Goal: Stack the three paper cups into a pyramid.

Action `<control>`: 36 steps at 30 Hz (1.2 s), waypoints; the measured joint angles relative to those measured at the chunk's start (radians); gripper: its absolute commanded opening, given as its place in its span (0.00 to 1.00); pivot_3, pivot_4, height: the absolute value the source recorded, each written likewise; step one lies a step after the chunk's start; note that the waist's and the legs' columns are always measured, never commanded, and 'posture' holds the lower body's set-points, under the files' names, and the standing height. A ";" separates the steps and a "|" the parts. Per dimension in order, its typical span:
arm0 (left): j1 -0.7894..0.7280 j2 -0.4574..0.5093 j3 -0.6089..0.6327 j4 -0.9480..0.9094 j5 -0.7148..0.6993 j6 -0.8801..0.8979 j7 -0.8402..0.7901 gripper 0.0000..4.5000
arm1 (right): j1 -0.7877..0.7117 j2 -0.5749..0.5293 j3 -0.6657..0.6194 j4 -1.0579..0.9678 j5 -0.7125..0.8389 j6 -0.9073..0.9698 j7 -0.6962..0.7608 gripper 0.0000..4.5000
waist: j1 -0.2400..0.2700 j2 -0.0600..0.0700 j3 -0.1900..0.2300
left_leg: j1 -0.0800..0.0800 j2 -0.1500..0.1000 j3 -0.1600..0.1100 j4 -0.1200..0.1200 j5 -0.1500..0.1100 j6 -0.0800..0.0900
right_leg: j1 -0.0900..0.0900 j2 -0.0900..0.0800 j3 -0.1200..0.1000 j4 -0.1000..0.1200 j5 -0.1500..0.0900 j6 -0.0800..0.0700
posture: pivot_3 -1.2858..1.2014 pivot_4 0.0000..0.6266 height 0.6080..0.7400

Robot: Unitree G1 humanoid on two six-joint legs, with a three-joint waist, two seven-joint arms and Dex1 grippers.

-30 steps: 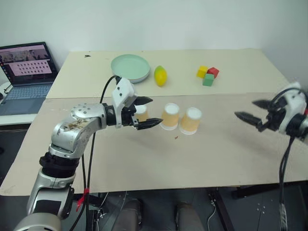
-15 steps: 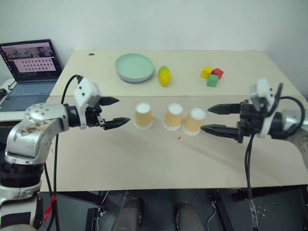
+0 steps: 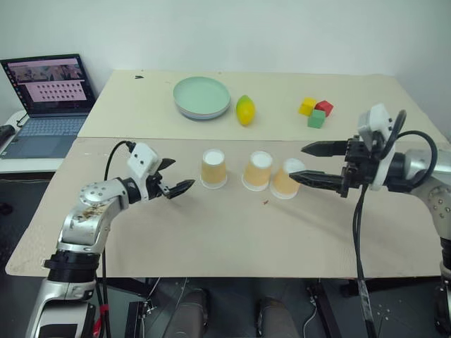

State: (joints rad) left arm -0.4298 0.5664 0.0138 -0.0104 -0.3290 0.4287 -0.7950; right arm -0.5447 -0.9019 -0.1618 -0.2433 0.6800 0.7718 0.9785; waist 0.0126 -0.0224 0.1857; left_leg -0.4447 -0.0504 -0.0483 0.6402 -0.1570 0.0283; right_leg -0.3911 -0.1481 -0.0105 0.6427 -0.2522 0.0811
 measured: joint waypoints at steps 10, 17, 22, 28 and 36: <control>-0.086 -0.104 -0.053 0.098 0.043 -0.035 0.024 1.00 | 0.017 -0.003 -0.043 -0.019 -0.009 -0.003 -0.044 0.99 | -0.002 0.000 0.000 | 0.000 -0.002 0.000 0.000 0.000 0.000 | 0.000 0.000 0.000 0.001 0.000 0.000 | 0.52 0.24 1.00; -0.141 -0.168 -0.094 0.186 0.081 -0.076 0.033 1.00 | 0.034 -0.016 -0.067 -0.051 -0.006 0.000 -0.072 0.99 | -0.001 0.000 0.000 | 0.000 -0.003 0.000 0.001 0.000 0.000 | 0.001 0.000 0.000 0.001 0.000 0.000 | 0.52 0.24 1.00; -0.179 -0.188 -0.096 0.227 0.096 -0.104 0.039 1.00 | 0.051 -0.021 -0.092 -0.058 0.005 0.003 -0.084 0.99 | -0.001 0.000 0.000 | 0.000 -0.003 0.000 0.001 0.000 0.000 | 0.001 0.000 0.000 0.001 0.000 0.000 | 0.52 0.24 1.00; -0.203 -0.209 -0.096 0.262 0.113 -0.144 0.051 1.00 | 0.069 -0.024 -0.102 -0.077 0.011 0.004 -0.098 0.99 | -0.003 0.000 0.000 | 0.000 -0.003 0.000 0.001 0.000 0.000 | 0.001 0.000 0.000 0.001 0.000 0.000 | 0.52 0.24 1.00; -0.213 -0.219 -0.094 0.288 0.134 -0.167 0.069 0.59 | 0.078 -0.024 -0.102 -0.082 0.011 0.003 -0.115 1.00 | -0.003 0.000 0.000 | 0.000 -0.003 0.000 0.001 0.000 0.000 | 0.001 0.000 0.000 0.001 0.000 0.000 | 0.52 0.24 1.00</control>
State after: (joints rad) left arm -0.6425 0.3474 -0.0801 0.2774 -0.1954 0.2612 -0.7257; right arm -0.4669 -0.9262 -0.2637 -0.3258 0.6912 0.7753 0.8633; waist 0.0101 -0.0227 0.1858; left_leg -0.4446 -0.0531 -0.0485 0.6413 -0.1569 0.0284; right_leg -0.3904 -0.1481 -0.0109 0.6438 -0.2521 0.0814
